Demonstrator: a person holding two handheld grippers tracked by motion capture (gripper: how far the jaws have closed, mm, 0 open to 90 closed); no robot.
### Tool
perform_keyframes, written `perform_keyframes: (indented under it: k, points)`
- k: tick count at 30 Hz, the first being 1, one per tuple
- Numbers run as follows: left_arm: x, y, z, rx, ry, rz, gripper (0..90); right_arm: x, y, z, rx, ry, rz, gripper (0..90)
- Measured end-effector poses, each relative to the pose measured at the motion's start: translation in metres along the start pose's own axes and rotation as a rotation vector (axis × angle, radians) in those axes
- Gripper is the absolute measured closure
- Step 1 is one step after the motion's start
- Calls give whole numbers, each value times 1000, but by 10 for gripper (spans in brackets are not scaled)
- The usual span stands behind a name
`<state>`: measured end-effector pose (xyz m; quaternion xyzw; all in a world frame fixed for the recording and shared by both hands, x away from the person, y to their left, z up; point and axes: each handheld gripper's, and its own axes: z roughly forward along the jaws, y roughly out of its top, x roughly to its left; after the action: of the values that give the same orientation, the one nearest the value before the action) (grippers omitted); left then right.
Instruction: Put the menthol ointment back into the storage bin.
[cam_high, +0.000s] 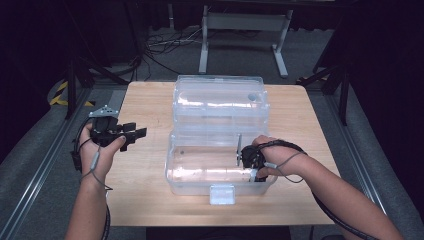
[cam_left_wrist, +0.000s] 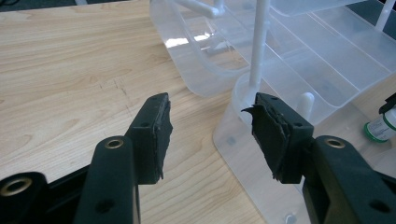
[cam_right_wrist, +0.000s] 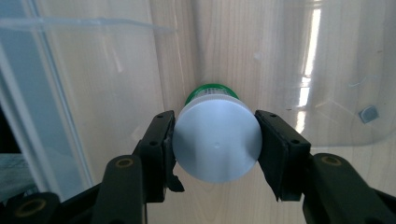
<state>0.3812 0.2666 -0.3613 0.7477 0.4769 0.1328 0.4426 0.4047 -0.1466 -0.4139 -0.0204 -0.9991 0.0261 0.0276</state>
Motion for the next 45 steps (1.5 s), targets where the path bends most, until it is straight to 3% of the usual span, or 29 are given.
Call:
perform_keyframes:
  k: [19,30,35,40,45]
  points:
    - [1,0,2,4,-1,-3,477,-1,-1,4,38,13,3,500]
    - [2,0,2,4,-6,-5,477,-1,-2,3,24,9,-7,462]
    - [2,1,4,2,-8,-4,477,2,-5,-7,-12,-1,4,425]
    - [2,1,3,-1,-13,-5,477,2,-13,-32,-131,-50,39,489]
    - [0,2,0,-10,-33,-6,477,2,-20,-53,-210,-65,72,509]
